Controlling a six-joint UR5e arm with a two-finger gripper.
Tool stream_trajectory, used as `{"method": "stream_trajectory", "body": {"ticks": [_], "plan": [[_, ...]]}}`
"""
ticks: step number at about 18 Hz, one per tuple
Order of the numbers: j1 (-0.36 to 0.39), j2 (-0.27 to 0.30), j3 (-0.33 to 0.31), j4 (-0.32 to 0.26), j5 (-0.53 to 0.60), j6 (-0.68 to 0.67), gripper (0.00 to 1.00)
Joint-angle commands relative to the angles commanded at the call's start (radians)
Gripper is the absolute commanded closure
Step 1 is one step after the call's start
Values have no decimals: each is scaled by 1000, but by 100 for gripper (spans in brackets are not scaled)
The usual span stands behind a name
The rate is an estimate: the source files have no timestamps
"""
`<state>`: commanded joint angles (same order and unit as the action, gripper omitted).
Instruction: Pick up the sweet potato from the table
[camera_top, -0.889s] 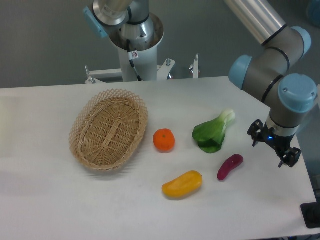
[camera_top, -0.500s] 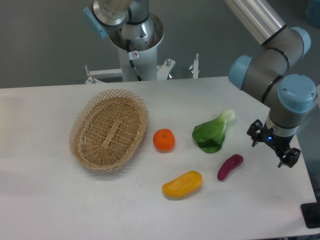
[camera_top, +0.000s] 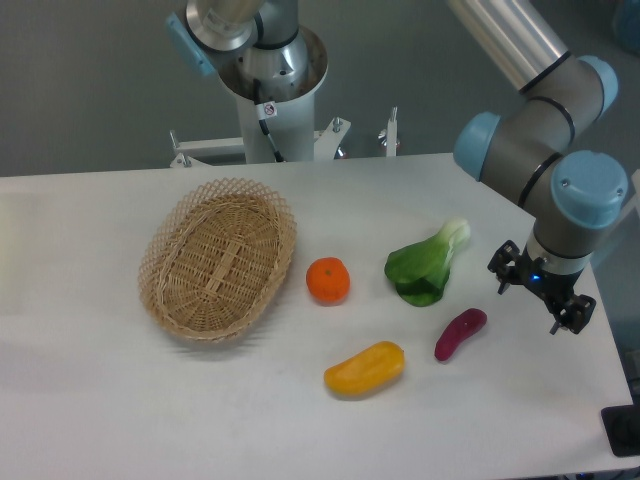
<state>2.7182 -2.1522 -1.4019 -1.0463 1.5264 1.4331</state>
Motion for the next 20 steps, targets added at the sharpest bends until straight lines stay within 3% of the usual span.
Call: {"method": "stream_trajectory", "body": {"ticks": [5,17,20], "plan": [[-21,6,-97,107,-3,-22,0],[-75,-25,-146,149,0,-33,0],[-81,-34,-167,195,3,-31,0]]}}
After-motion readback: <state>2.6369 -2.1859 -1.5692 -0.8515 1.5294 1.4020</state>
